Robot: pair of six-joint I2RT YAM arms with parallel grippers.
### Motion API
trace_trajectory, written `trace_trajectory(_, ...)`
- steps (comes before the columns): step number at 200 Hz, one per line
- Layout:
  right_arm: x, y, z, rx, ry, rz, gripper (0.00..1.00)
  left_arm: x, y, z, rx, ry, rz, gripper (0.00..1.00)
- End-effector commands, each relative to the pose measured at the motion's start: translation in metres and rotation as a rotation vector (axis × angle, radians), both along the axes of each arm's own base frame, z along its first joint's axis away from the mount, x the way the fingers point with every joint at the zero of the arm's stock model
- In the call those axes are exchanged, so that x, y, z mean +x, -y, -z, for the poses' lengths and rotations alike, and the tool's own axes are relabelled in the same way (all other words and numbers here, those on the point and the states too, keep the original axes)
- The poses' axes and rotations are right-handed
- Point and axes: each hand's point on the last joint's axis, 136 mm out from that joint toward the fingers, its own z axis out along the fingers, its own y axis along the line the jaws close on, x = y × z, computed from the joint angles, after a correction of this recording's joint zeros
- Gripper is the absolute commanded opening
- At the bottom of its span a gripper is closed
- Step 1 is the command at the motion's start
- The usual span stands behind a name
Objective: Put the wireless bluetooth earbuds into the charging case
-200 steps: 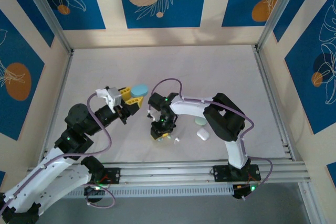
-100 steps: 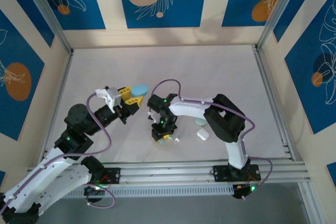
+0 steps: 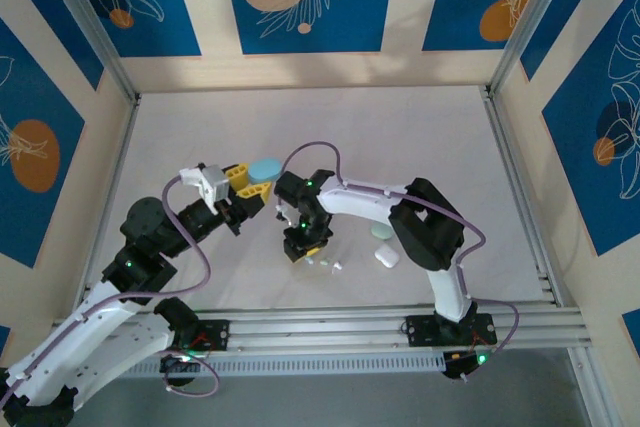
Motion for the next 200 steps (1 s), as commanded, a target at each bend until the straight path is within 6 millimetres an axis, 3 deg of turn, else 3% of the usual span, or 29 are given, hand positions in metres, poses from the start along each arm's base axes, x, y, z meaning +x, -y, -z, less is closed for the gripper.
trace_trajectory(1, 0.000, 0.009, 0.008, -0.052, -0.012, -0.035, 0.42, -0.005, -0.006, -0.025, -0.044, 0.055, -0.012, 0.31)
trace_trajectory(77, 0.006, 0.014, 0.002, -0.006, -0.009, -0.007, 0.42, -0.003, -0.005, -0.023, -0.043, 0.054, -0.014, 0.31)
trace_trajectory(121, -0.011, 0.021, 0.008, 0.027, -0.089, -0.063, 0.41, -0.003, -0.005, -0.021, -0.037, 0.050, -0.016, 0.31)
trace_trajectory(200, -0.027, 0.016, 0.011, 0.035, -0.147, -0.082, 0.38, -0.003, -0.005, -0.020, -0.039, 0.045, -0.015, 0.31)
